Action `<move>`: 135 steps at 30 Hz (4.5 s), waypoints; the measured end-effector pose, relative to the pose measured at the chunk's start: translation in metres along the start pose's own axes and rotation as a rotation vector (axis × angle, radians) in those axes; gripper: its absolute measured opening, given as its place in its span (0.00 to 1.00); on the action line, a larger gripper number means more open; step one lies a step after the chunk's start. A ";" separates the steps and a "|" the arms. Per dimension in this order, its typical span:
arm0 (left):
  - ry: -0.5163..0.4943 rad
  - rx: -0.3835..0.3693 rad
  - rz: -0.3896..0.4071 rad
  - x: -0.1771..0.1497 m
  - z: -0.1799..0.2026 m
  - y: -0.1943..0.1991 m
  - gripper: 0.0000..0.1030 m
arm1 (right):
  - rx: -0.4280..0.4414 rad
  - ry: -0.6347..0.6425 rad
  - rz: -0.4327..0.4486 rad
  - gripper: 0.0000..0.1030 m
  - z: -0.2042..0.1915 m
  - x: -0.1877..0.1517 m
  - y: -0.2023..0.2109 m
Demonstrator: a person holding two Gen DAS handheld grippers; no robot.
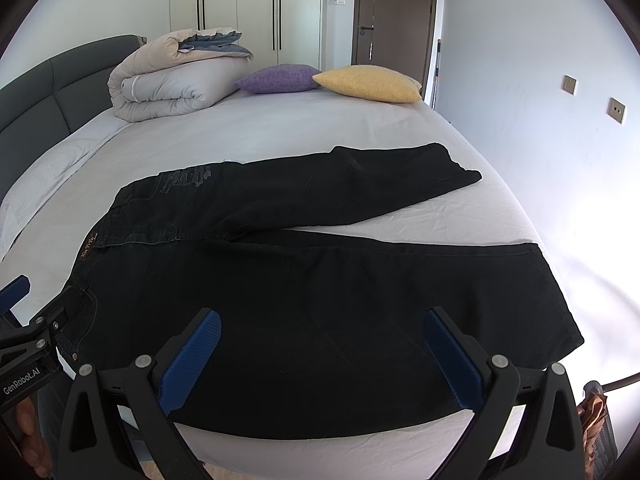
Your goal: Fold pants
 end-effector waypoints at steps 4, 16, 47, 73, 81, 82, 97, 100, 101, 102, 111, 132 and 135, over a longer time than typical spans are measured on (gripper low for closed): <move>-0.004 -0.006 0.019 -0.003 0.000 0.003 1.00 | 0.001 0.000 -0.002 1.00 -0.003 -0.002 0.000; 0.022 -0.206 0.082 0.008 -0.019 0.006 1.00 | 0.059 0.001 0.014 1.00 0.000 0.004 0.000; -0.489 -0.365 -0.364 0.215 -0.065 -0.339 0.81 | 0.454 0.268 -0.111 0.68 0.045 0.070 -0.100; -0.575 -0.340 -0.105 0.189 -0.074 -0.258 0.04 | 0.551 0.821 -0.281 0.32 -0.121 0.217 -0.259; -0.594 -0.331 -0.013 0.187 -0.071 -0.238 0.04 | 0.466 1.003 -0.349 0.32 -0.154 0.225 -0.310; -0.598 -0.329 -0.004 0.174 -0.077 -0.226 0.04 | 0.462 1.010 -0.342 0.32 -0.154 0.228 -0.313; -0.590 -0.353 0.016 0.160 -0.092 -0.224 0.04 | 0.502 1.011 -0.457 0.19 -0.175 0.237 -0.349; -0.592 -0.350 0.017 0.160 -0.091 -0.225 0.04 | 0.498 1.044 -0.445 0.08 -0.175 0.240 -0.348; -0.592 -0.351 0.017 0.160 -0.091 -0.226 0.04 | 0.497 1.047 -0.440 0.05 -0.175 0.242 -0.347; -0.593 -0.350 0.018 0.160 -0.090 -0.226 0.04 | 0.496 1.050 -0.430 0.05 -0.175 0.244 -0.346; -0.581 -0.348 0.022 0.163 -0.093 -0.225 0.04 | 0.431 1.196 -0.336 0.04 -0.188 0.243 -0.331; -0.892 -0.283 0.113 0.083 -0.070 -0.143 0.04 | -0.116 2.273 0.072 0.03 -0.174 0.081 -0.278; -0.965 -0.290 0.094 0.056 -0.064 -0.129 0.04 | -0.115 2.330 0.078 0.03 -0.170 0.060 -0.271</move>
Point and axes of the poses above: each gripper's, at about its wrist camera, not at the fingertips, and y roughly against the way its jaws point, z to its right, x to its top, the point moved 4 cm from there along -y, roughly the way its jaws point, and after that the axes turned 7 degrees about x, right-handed, at the moved point
